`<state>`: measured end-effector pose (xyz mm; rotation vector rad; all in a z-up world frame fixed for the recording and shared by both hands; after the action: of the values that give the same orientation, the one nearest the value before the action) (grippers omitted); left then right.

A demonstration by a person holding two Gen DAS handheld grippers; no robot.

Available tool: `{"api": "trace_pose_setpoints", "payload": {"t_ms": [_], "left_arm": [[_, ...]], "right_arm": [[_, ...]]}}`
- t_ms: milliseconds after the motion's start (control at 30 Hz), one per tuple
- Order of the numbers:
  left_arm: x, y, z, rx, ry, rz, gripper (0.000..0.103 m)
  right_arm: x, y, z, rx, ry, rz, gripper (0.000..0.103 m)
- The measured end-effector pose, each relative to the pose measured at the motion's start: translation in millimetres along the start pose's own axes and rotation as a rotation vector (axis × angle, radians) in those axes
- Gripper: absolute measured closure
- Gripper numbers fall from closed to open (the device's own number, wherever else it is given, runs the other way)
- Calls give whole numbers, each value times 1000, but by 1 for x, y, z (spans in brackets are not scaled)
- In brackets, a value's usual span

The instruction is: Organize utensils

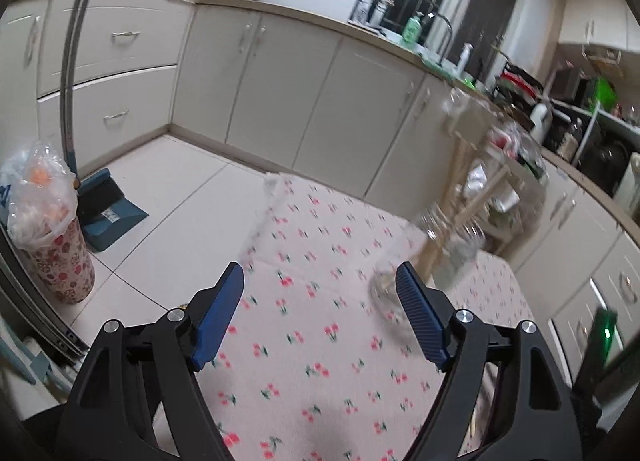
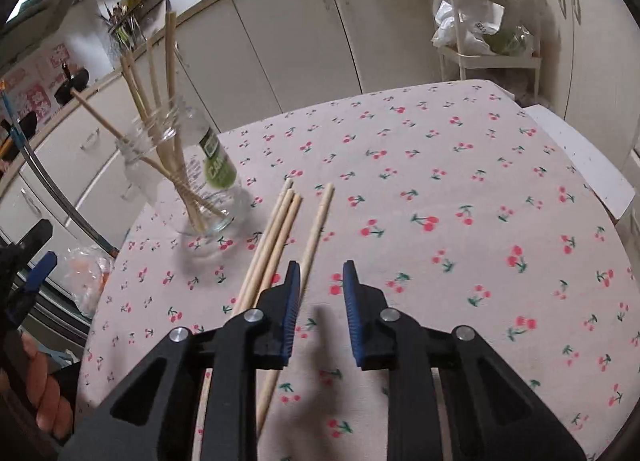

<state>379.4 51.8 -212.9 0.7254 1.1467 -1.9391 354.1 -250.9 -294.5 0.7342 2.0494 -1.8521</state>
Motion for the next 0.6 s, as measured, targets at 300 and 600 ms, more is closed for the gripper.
{"api": "trace_pose_setpoints", "payload": {"t_ms": [300,600], "left_arm": [[14,3,6,41,2,-64,26],[42,38,69,144,180,-258,26]], "right_arm": [[-8,18,-24,127,-132,-39,80],[10,-2,7,147,-249,-81,95]]}}
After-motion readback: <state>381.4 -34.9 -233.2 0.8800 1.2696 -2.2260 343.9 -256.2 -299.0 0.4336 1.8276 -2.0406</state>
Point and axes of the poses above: each gripper's, at about its wrist camera, not at the fingertips, and y roughly the way its jaws point, z to its right, x to its underside, the point moved 1 cm from there along y, roughly the way its jaws point, and after that the axes turned 11 degrees about x, right-handed, at the moved point
